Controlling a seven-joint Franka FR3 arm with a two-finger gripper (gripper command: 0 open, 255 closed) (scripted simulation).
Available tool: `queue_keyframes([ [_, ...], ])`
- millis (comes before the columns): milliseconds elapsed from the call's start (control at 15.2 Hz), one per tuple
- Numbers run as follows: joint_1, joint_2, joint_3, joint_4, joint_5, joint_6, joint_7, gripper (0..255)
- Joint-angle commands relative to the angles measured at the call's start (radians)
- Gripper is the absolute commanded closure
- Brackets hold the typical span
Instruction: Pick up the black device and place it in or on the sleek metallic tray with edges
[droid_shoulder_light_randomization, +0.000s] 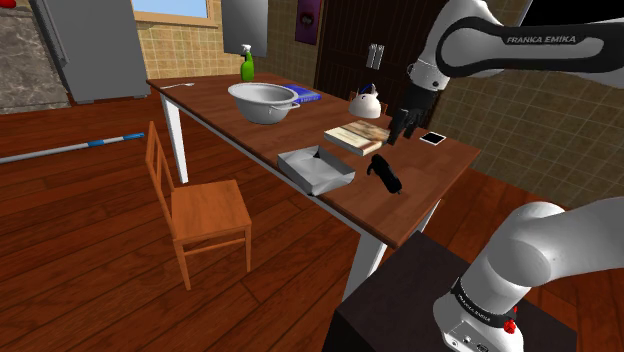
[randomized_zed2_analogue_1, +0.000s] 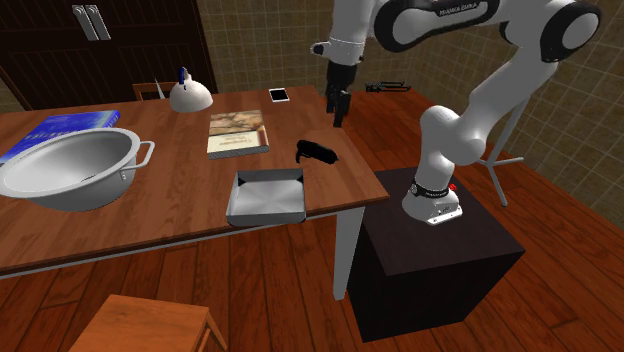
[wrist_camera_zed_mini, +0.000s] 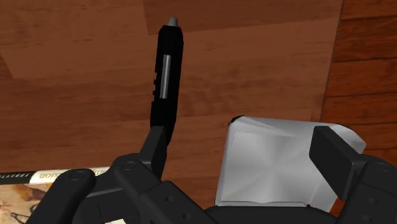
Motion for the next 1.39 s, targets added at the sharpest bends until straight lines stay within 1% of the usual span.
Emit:
queue_keyframes([
  [0,-0.016,0.034,-0.012,-0.03,-0.011,0.062,0.006,0],
  [462,-0.078,0.171,-0.068,-0.104,-0.053,0.262,0.01,0],
  [990,-0.077,0.227,-0.075,-0.167,-0.054,0.38,0.008,0],
  [1320,-0.077,0.227,-0.075,-0.167,-0.054,0.38,0.008,0],
])
